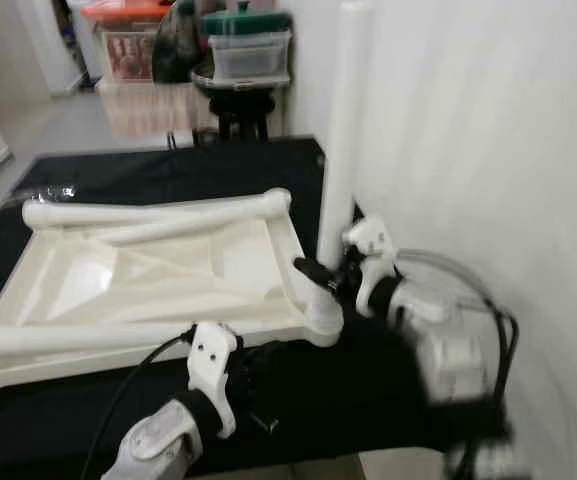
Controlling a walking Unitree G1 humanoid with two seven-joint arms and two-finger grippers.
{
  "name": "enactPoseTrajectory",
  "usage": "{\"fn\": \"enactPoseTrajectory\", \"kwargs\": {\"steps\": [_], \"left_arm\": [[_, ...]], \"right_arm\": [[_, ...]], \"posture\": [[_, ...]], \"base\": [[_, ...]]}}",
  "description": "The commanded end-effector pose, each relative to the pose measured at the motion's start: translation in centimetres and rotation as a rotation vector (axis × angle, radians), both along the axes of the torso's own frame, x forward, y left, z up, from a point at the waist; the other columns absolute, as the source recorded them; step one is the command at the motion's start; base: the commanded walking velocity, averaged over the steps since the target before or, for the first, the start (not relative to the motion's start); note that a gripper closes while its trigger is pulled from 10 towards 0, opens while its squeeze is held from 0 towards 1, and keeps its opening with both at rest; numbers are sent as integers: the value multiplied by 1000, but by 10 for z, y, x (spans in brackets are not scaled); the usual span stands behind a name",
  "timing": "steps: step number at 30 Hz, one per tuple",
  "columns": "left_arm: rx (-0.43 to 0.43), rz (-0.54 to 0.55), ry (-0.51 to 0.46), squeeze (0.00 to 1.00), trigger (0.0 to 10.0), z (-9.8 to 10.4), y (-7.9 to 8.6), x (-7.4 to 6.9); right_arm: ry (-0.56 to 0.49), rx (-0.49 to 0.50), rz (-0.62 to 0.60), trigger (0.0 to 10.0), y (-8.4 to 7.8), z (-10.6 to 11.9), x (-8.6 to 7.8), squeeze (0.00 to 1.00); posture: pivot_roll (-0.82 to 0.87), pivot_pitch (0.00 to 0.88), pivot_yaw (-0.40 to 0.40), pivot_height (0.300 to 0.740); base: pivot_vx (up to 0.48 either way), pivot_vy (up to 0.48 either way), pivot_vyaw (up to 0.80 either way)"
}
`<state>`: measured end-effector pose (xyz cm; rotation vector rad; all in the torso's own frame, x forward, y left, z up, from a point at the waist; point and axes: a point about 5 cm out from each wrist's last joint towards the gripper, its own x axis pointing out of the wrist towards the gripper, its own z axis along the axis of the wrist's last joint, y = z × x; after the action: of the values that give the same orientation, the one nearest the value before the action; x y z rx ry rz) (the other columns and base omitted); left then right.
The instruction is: Building children table
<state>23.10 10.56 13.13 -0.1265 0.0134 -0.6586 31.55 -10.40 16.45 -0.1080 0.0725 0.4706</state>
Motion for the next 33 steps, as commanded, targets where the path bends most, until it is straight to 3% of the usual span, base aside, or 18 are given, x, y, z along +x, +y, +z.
{"fn": "enactPoseTrajectory", "kwargs": {"steps": [1, 7, 8, 9, 13, 15, 16, 18, 19, 20, 21, 23, 26, 27, 29, 30, 32, 33], "left_arm": [[20, 7, -11, 0, 10000, 0, 3, 2], [23, -8, -9, 0, 10000, -1, 4, 10], [24, -3, -11, 0, 10000, -1, 5, 13], [26, 10, -15, 0, 10000, -1, 6, 14], [27, 26, -19, 0, 10000, -1, 7, 15], [30, 44, -20, 0, 10000, -2, 8, 19], [31, 46, -18, 0, 10000, -2, 7, 20], [31, 46, -18, 0, 10000, -2, 7, 20], [31, 44, -16, 0, 10000, -3, 7, 20], [31, 44, -16, 0, 10000, -3, 7, 20], [29, 38, -12, 0, 10000, -4, 6, 21], [29, 38, -12, 0, 10000, -4, 6, 21], [20, 25, -4, 0, 10000, -6, 2, 20], [17, 23, -3, 0, 10000, -7, 2, 19], [16, 22, -1, 0, 10000, -7, 1, 18], [14, 21, 0, 0, 10000, -7, 1, 18], [13, 21, 1, 0, 10000, -8, 1, 18], [12, 22, 1, 0, 10000, -8, 0, 17]], "right_arm": [[197, -75, -50, 0, 4, -39, -13, 0], [167, -77, -26, 0, 13, -35, 1, 0], [173, -84, -22, 10000, 14, -35, 5, 0], [174, -75, -6, 10000, 18, -32, 4, 1000], [174, -55, 6, 10000, 22, -27, 2, 1000], [109, 8, 147, 10000, 26, -5, 8, 1000], [82, 20, 243, 10000, 26, 5, 12, 835], [82, 20, 243, 10000, 26, 5, 12, 835], [61, 5, 332, 10000, 25, 10, 14, 35], [61, 5, 332, 10000, 25, 10, 14, 35], [43, -20, 438, 10000, 22, 13, 16, 0], [43, -20, 438, 10000, 22, 13, 16, 0], [19, -53, 666, 10000, 6, 27, 30, 0], [23, -49, 692, 8039, 2, 30, 35, 0], [27, -44, 703, 8039, 0, 33, 39, 0], [35, -24, 729, 1373, -1, 34, 41, 0], [40, -10, 747, 1373, -2, 35, 41, 0], [47, 7, 763, 0, -4, 36, 42, 0]], "posture": [[-32, 72, 26, 740], [-11, 46, 6, 740], [-10, 38, 6, 740], [-10, 31, 6, 740], [-9, 24, 3, 740], [-4, 10, -2, 740], [-5, 3, -2, 740], [-5, 3, -2, 740], [-6, 1, -2, 740], [-6, 1, -2, 740], [-1, 0, -6, 740], [-1, 0, -6, 740], [8, 0, -15, 740], [14, 0, -20, 740], [15, 0, -20, 740], [18, 0, -22, 740], [18, 0, -22, 740], [22, 0, -25, 740]], "base": [[0, 0, 0], [0, 0, 0], [0, 0, 0], [0, 0, 0], [0, 0, 0], [0, 0, 0], [0, 0, 0], [0, 0, 0], [0, 0, 0], [0, 0, 0], [0, 0, 0], [0, 0, 0], [0, 0, 0], [0, 0, 0], [0, 0, 0], [0, 0, 0], [0, 0, 0], [0, 0, 0]]}}
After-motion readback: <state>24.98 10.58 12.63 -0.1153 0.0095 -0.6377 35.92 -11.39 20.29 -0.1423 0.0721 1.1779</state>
